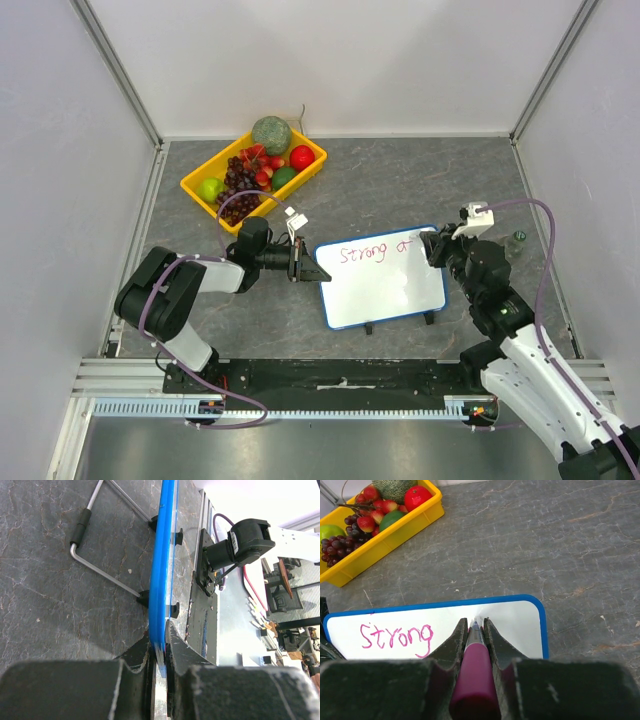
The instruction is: Write a sentence on the whiteboard
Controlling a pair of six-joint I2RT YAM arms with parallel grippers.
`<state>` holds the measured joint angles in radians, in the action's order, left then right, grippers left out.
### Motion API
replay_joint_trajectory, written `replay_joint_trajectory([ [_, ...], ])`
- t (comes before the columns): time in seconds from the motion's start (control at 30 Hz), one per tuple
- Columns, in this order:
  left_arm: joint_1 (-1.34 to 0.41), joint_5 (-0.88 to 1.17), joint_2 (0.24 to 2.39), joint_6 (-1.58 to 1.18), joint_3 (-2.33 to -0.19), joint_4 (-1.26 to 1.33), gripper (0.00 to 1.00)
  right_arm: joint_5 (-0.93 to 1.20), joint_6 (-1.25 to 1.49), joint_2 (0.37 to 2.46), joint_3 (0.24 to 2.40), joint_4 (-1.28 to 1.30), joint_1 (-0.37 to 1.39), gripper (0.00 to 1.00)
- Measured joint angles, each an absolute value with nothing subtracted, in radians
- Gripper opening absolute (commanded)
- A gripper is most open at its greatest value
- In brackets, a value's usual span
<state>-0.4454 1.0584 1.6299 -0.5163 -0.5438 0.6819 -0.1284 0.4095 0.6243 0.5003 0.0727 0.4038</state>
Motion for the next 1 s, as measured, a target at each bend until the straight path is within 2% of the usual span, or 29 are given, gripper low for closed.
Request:
replay_joint_trajectory([
  [1.0, -0.445, 1.058, 1.63, -0.516, -0.544, 0.681, 0.02, -0.093, 0.411, 0.569, 0.447, 0.096, 0.404, 0.0],
])
